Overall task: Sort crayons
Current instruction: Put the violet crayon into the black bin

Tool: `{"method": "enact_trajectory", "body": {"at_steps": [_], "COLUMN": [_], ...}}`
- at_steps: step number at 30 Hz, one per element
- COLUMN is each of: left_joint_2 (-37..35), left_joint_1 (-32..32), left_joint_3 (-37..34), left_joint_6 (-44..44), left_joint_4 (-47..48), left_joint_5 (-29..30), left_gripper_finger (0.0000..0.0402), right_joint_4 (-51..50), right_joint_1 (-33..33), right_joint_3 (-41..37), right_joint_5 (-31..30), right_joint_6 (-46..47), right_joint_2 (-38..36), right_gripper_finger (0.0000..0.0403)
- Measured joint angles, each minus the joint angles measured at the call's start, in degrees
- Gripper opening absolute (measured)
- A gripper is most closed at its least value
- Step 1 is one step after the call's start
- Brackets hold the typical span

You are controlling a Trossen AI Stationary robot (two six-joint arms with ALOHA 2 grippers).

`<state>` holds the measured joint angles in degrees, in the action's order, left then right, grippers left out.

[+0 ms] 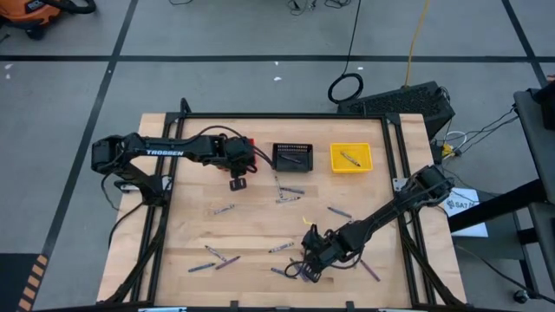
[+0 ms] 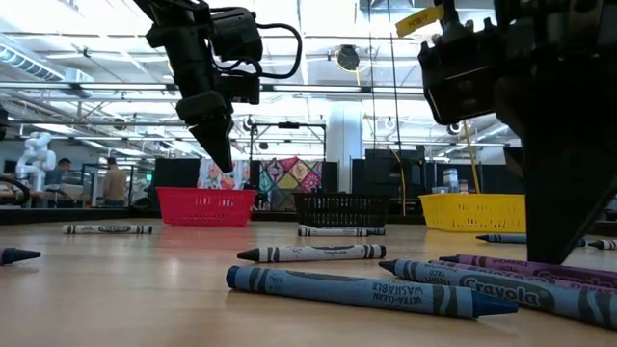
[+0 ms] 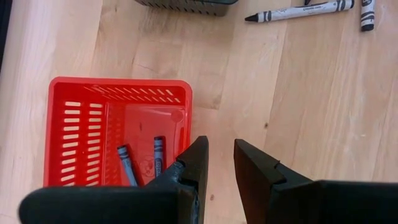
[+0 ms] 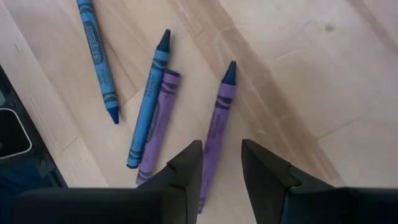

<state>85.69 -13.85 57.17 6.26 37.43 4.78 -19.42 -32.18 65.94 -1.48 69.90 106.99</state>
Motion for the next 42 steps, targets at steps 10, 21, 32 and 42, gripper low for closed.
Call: {"method": "enact_trajectory", "body": {"at_steps": [10,21,32,42], "left_joint_2": [0.0,0.0,0.0,0.0], "left_joint_1": [0.0,0.0,0.0,0.0], "left_joint_3": [0.0,0.0,0.0,0.0], "left_joint_6": [-0.2,-0.1,0.0,0.0], "left_joint_4": [-0.1,-1.1,-1.0,-1.0], "left_joint_5": [0.0,0.0,0.0,0.0], "left_gripper_finger": [0.0075,0.0075,0.0075,0.0075], "right_joint_4": [0.8,-2.4,-5.7,-8.8], "right_joint_1": [-0.5,0.1,0.8,0.9], "right_joint_3": [0.0,0.2,0.1,0.0], "right_joint_5": [-0.1,-0.6,0.0,1.6], "right_joint_6": [1.1,3.1,7.4,10.0], "right_joint_2": [1.1,2.1,2.3,2.5], "right_gripper_finger": [0.0098,0.0098,0.0098,0.0098]}}
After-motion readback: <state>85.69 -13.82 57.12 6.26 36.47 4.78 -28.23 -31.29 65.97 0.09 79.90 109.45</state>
